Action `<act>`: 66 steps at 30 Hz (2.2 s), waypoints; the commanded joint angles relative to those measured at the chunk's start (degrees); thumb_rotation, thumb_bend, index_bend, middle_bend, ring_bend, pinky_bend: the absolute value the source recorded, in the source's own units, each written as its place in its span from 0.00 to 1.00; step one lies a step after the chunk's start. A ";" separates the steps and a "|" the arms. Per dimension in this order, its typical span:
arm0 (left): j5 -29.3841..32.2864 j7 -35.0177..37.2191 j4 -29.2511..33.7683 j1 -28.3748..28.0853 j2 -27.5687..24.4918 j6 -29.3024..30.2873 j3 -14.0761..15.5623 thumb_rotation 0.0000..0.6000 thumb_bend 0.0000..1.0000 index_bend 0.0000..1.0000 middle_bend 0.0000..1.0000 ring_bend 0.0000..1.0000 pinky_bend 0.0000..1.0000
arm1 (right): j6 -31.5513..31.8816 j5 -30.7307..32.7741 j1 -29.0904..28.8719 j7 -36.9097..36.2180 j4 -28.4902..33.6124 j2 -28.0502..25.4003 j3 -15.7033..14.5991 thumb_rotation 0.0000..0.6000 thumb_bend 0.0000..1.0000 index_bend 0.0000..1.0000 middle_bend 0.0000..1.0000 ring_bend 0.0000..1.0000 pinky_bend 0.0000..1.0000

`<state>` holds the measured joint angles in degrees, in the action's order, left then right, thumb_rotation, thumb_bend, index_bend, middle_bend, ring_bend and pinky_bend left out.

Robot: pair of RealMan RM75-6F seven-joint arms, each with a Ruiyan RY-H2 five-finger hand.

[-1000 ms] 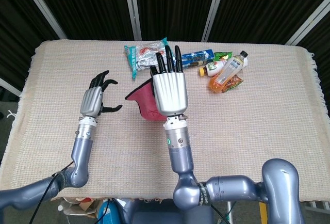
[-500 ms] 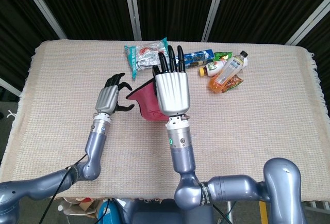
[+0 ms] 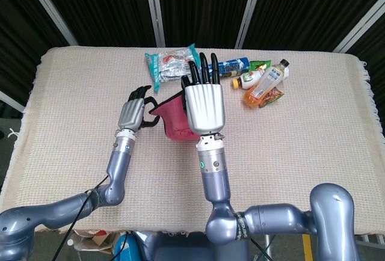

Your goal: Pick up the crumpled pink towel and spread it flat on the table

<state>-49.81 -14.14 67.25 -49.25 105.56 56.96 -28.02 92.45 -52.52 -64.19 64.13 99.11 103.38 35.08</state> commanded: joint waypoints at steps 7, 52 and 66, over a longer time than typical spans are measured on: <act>0.13 -0.44 0.14 -0.72 -0.80 0.14 0.51 1.00 0.50 0.52 0.08 0.00 0.00 | 0.64 0.06 -0.41 0.20 0.77 -0.29 -0.17 1.00 0.53 0.59 0.26 0.10 0.04; 1.09 -7.19 15.29 -6.86 -13.59 8.27 -7.60 1.00 0.53 0.63 0.10 0.00 0.00 | -0.19 2.06 9.89 -11.82 2.21 -9.18 -3.32 1.00 0.54 0.60 0.26 0.10 0.04; 2.63 -6.73 6.39 -12.75 -8.44 7.06 -6.81 1.00 0.53 0.64 0.10 0.00 0.00 | -7.53 3.76 9.24 -20.29 -9.23 -9.06 -2.07 1.00 0.54 0.60 0.26 0.10 0.05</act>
<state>-47.17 -21.43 75.15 -60.88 96.00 64.44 -35.00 86.34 -49.00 -54.33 45.27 91.73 94.05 32.50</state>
